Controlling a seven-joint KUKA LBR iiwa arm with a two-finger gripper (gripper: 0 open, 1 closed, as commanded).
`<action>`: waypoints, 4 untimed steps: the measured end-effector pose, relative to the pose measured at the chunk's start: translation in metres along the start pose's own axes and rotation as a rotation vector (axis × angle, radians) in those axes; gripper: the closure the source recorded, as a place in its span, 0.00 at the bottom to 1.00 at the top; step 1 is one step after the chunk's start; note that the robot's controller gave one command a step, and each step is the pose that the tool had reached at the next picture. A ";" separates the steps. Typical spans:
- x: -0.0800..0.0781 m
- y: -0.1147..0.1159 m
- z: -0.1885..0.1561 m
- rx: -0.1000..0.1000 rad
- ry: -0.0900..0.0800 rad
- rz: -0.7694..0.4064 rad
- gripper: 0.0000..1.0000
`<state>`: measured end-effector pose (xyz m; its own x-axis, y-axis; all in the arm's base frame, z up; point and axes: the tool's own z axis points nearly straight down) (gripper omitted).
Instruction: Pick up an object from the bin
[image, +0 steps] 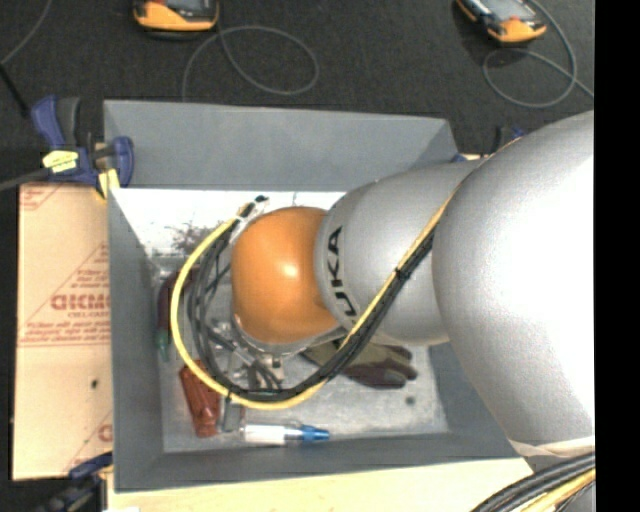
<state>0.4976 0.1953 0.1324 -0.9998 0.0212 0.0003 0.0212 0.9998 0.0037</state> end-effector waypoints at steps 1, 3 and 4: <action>0.004 0.001 0.059 0.000 0.001 0.117 1.00; 0.004 0.000 0.059 0.000 0.001 0.124 1.00; 0.004 0.000 0.059 0.000 0.000 0.124 1.00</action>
Offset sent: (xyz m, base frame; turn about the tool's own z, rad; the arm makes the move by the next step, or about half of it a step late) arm 0.0000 0.0000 0.0000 0.0000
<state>0.4939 0.1957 0.0737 -0.9895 0.1449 0.0011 0.1449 0.9894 0.0038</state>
